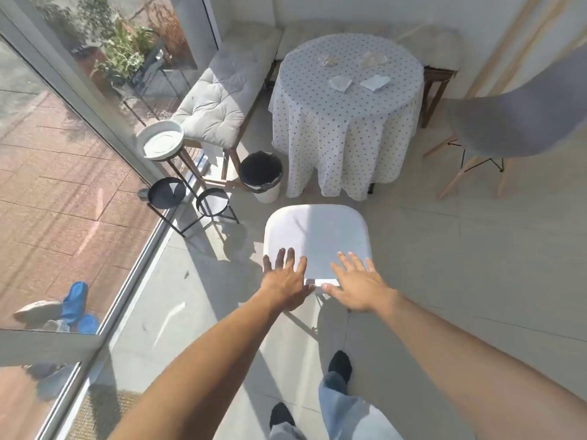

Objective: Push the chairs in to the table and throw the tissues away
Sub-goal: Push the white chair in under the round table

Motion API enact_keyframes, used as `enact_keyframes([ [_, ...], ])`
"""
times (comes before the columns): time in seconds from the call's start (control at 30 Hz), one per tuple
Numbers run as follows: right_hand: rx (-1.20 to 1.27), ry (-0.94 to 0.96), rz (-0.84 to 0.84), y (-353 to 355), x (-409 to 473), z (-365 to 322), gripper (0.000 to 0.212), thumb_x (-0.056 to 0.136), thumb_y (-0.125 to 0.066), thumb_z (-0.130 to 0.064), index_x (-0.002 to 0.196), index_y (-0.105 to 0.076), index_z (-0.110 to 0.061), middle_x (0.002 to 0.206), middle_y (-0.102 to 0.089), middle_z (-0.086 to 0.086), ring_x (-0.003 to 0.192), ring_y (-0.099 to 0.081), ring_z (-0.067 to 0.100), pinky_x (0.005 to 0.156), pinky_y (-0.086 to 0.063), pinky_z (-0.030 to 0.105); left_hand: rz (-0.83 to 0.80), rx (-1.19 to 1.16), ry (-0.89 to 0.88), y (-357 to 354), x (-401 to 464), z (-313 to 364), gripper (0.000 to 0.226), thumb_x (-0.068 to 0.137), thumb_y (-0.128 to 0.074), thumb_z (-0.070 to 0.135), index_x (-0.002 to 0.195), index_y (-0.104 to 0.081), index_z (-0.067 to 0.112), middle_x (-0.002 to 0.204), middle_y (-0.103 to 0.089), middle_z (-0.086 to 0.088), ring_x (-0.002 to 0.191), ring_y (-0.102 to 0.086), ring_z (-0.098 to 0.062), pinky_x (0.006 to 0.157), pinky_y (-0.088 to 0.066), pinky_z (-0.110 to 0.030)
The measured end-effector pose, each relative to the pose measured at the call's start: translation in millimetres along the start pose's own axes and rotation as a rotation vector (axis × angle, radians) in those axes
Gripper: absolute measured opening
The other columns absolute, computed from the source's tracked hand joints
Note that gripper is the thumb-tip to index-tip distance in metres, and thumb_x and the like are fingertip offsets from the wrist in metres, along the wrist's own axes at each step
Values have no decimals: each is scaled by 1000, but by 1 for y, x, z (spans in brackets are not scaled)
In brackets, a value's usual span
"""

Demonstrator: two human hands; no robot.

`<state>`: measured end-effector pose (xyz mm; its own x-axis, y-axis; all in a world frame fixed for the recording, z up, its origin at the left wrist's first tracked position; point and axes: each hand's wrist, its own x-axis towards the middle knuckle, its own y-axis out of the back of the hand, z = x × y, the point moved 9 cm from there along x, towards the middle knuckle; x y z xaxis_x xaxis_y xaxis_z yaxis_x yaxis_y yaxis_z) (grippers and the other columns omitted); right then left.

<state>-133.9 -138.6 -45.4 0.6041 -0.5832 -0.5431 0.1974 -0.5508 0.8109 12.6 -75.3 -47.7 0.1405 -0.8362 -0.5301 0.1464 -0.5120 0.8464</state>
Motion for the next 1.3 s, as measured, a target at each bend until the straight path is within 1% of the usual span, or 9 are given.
enact_keyframes([
  [0.13, -24, 53, -51, -19, 11, 2, 77, 101, -24, -69, 160, -23, -19, 172, -6, 10, 158, -2, 30, 126, -4, 57, -44, -11, 19, -17, 10, 10, 75, 105, -26, 64, 160, -8, 16, 172, -2, -19, 157, 3, -39, 120, -6, -70],
  [0.23, -34, 73, -58, -26, 16, 3, 72, 103, -22, -66, 157, -30, -19, 168, -22, 12, 155, -14, 32, 125, -9, 56, -39, -34, 15, -24, 12, 17, 65, 106, -27, 57, 154, -23, 14, 169, -16, -19, 156, -8, -38, 119, -15, -66],
  [0.33, -76, 106, -13, -26, 18, 6, 69, 102, -18, -67, 149, -41, -20, 151, -49, 9, 140, -40, 32, 119, -22, 53, 3, 22, -10, -22, 13, 24, 51, 106, -27, 54, 134, -43, 14, 145, -49, -17, 136, -41, -38, 109, -29, -61],
  [0.4, -85, 137, 28, -24, 15, 9, 68, 103, -15, -66, 142, -46, -21, 139, -58, 7, 127, -50, 31, 113, -30, 50, 15, 70, -31, -20, 12, 29, 49, 106, -26, 54, 127, -48, 15, 129, -59, -15, 121, -52, -38, 105, -32, -61],
  [0.6, -130, 139, 177, -14, 16, 14, 68, 102, -9, -65, 125, -54, -19, 117, -63, 7, 108, -56, 30, 102, -39, 44, 90, 119, -76, -11, 17, 35, 48, 105, -25, 53, 124, -49, 17, 121, -61, -15, 110, -56, -38, 101, -33, -60],
  [0.73, -115, 106, 241, -8, 20, 16, 73, 100, -3, -64, 116, -56, -17, 108, -64, 8, 98, -56, 31, 96, -42, 45, 121, 106, -110, -6, 26, 37, 40, 105, -28, 50, 120, -49, 18, 116, -61, -12, 105, -56, -37, 97, -34, -57],
  [0.87, -108, 63, 269, 6, 36, 18, 75, 99, 1, -63, 115, -56, -16, 107, -64, 10, 97, -57, 34, 97, -43, 47, 143, 90, -129, 7, 45, 31, 35, 104, -29, 46, 115, -49, 19, 113, -60, -11, 102, -55, -37, 96, -34, -58],
  [1.0, -120, 10, 280, 25, 57, 23, 71, 100, -6, -62, 115, -57, -15, 106, -66, 13, 96, -60, 36, 97, -45, 49, 127, 87, -142, 22, 75, 23, 29, 102, -33, 39, 116, -48, 18, 114, -60, -12, 103, -54, -38, 96, -34, -58],
  [1.3, -108, -113, 335, 60, 107, 42, 59, 103, -31, -56, 102, -67, -10, 88, -65, 13, 78, -60, 37, 82, -52, 48, 118, 140, -237, 60, 141, 4, 33, 102, -36, 41, 119, -51, 16, 114, -59, -12, 104, -57, -38, 99, -35, -57],
])
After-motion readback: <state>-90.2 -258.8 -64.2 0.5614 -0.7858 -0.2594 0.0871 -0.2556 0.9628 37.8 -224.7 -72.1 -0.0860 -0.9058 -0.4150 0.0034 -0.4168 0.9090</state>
